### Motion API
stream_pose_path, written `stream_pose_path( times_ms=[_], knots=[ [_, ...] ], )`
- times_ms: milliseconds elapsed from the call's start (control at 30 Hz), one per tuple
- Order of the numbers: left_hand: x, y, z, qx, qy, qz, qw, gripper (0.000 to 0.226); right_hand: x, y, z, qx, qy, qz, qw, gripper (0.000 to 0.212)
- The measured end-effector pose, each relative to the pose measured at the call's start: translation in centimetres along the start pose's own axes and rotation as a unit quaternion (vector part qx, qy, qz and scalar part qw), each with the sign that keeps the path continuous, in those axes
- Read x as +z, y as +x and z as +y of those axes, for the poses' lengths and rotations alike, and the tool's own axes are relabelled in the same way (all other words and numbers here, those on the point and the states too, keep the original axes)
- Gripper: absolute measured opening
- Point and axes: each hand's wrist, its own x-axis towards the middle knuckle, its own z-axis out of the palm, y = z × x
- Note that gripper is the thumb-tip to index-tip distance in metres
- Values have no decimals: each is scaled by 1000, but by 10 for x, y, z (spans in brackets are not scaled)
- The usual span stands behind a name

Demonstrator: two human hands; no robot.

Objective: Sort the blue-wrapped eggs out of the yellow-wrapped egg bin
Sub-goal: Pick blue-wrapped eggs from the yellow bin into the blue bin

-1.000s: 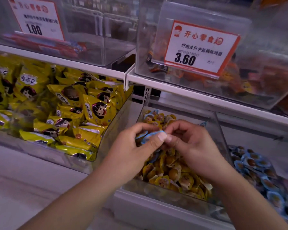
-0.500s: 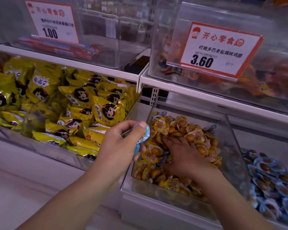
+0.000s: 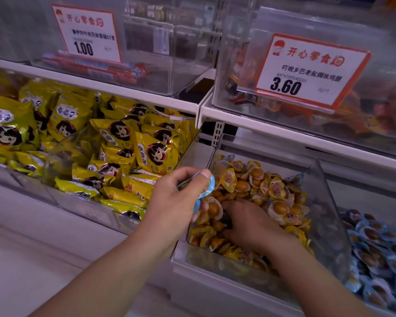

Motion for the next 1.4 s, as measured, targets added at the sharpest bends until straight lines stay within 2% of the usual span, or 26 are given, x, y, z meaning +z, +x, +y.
stream_pose_path(
  times_ms=[100,200,267,333,400,433,500,567,600,667,733,833,933,1033,1100,1200,1233,1300,1333,1400],
  knots=[
    [1,-1,2,10,-10,-8,1000,16,-4,-5,2,19,87,7,996,38],
    [7,-3,4,12,-21,-22,999,17,-14,-13,3,47,221,55,973,17],
    [13,-3,4,15,-27,-25,999,16,-25,-20,2,67,298,126,944,13],
    [20,-3,3,17,-13,-23,1000,17,-36,-27,3,91,390,190,896,17],
    [29,-3,0,13,-12,-18,1000,17,-44,-38,6,133,514,199,823,17],
    [34,-4,-2,8,-13,-18,1000,18,-47,-45,6,150,590,185,771,16],
    [45,-5,-7,9,4,-21,1000,24,-52,-56,6,164,735,147,641,18],
    [55,-6,-16,42,50,-9,998,26,-57,-65,6,167,829,119,521,23],
    [60,-6,-21,67,80,4,995,23,-58,-70,5,166,855,108,480,26],
    [73,-7,-30,125,135,37,982,12,-57,-78,-2,158,883,77,435,31],
    [85,-9,-37,186,179,43,965,11,-56,-83,-9,143,893,48,423,39],
    [99,-10,-48,261,265,-9,928,27,-57,-87,-13,135,902,73,404,41],
    [113,-16,-52,262,324,-74,906,49,-57,-87,-8,150,908,111,374,40],
    [127,-22,-51,234,335,-111,906,64,-55,-89,-1,181,884,109,417,43],
    [128,-24,-49,236,351,-156,893,71,-56,-90,5,189,868,110,447,41],
    [127,-18,-40,257,325,-225,882,87,-62,-95,16,164,862,133,461,37],
    [128,-16,-38,264,303,-235,885,90,-64,-98,20,152,860,141,466,35],
    [131,-10,-30,185,190,-250,931,97,-69,-105,28,132,852,149,484,32],
    [131,-11,-28,162,142,-257,942,98,-70,-108,33,129,847,151,493,31],
    [127,-18,-31,219,133,-276,927,79,-74,-114,47,135,842,168,494,30]
  ],
)
